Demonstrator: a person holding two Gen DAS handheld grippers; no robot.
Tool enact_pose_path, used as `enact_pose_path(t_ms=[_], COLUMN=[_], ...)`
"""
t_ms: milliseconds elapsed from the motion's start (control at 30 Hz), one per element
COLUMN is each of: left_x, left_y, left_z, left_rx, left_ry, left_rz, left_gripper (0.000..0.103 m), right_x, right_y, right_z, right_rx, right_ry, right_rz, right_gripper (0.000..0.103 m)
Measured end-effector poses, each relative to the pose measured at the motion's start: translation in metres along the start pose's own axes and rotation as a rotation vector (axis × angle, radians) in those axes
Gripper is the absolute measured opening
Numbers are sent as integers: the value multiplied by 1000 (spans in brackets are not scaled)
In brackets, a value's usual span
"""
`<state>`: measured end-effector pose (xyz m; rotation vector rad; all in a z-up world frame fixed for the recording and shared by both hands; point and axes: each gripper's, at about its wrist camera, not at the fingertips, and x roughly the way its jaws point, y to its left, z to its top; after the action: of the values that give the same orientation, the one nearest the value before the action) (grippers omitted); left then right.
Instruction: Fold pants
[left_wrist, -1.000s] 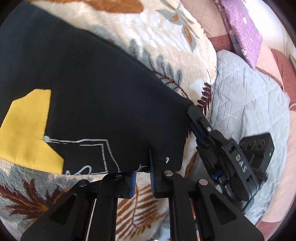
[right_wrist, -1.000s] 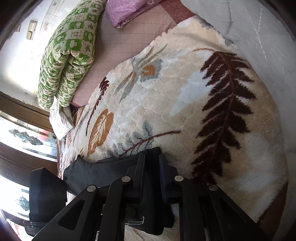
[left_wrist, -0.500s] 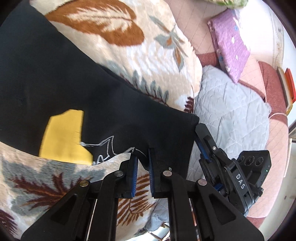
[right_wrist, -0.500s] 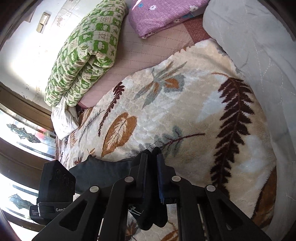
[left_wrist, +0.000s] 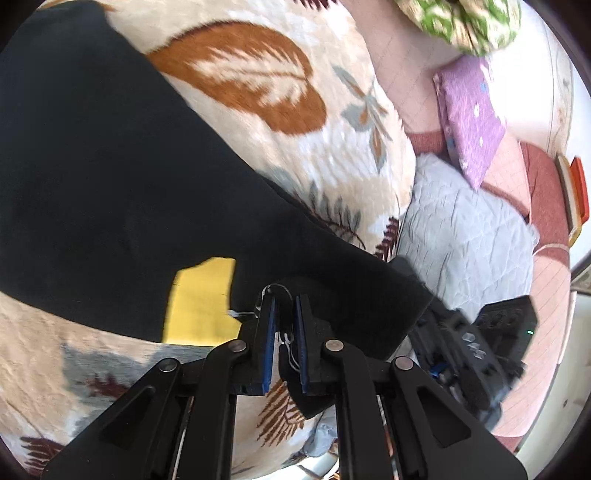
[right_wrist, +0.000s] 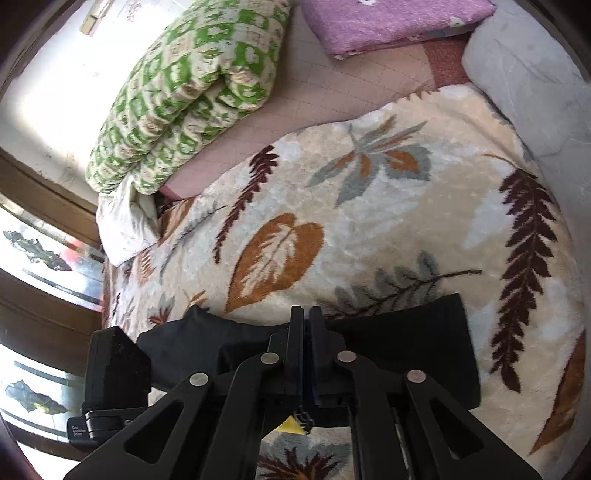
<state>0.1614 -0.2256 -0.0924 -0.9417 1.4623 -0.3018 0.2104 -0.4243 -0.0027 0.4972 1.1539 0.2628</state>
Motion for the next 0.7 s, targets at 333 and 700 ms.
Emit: enact_pose_path(t_ms=[333, 700], left_x=[44, 27], left_y=[-3, 7], left_z=[-10, -17], left_rx=[9, 26], left_ry=[90, 57], left_rz=[8, 8], left_gripper=[8, 9], right_x=[-18, 16], right_y=[-111, -119], right_z=[-16, -37], right_rx=[180, 100], right_ry=[-70, -3], right_rz=[-4, 244], right_gripper=[51, 61])
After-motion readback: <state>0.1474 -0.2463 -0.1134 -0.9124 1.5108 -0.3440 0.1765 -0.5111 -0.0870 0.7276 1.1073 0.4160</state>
